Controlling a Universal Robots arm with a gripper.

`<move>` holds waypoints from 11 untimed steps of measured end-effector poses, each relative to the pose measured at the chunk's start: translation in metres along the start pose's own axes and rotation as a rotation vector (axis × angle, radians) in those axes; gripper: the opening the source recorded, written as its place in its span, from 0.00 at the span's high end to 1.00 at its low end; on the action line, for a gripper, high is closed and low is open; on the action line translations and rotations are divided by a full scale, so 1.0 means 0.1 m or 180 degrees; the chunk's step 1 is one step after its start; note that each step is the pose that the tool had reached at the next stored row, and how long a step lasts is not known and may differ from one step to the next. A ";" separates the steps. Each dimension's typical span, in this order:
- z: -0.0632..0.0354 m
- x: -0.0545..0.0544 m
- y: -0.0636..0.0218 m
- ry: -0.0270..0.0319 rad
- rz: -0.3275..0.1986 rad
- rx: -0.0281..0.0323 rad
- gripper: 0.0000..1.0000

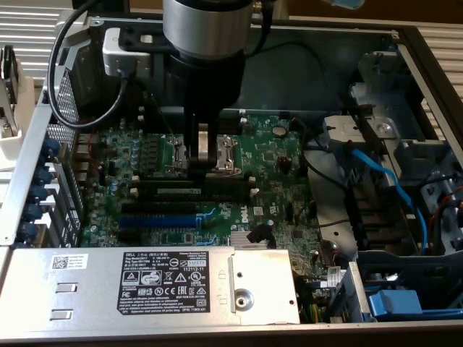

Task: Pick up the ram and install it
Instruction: 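Press down the ram until it locks into place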

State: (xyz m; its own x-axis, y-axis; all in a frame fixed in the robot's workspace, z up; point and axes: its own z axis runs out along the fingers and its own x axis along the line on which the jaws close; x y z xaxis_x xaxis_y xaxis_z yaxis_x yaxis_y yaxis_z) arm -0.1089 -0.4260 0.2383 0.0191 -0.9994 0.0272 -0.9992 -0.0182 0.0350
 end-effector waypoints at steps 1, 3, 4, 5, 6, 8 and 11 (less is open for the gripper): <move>0.000 0.00 -0.005 0.0001 -0.0034 0.0001 0.90; -0.001 0.00 -0.016 0.0003 -0.0087 0.0002 0.90; -0.001 0.00 -0.016 0.0003 -0.0093 0.0002 0.90; -0.001 0.00 -0.016 0.0003 -0.0095 0.0002 0.90; -0.001 0.00 -0.020 0.0003 -0.0096 0.0003 0.90; -0.002 0.00 -0.039 0.0003 -0.0098 0.0003 0.90; -0.002 0.00 -0.046 0.0003 -0.0098 0.0003 0.90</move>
State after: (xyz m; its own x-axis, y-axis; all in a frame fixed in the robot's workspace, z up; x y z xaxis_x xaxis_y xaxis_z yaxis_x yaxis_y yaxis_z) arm -0.1043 -0.4260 0.2383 0.0500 -0.9984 0.0271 -0.9982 -0.0490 0.0350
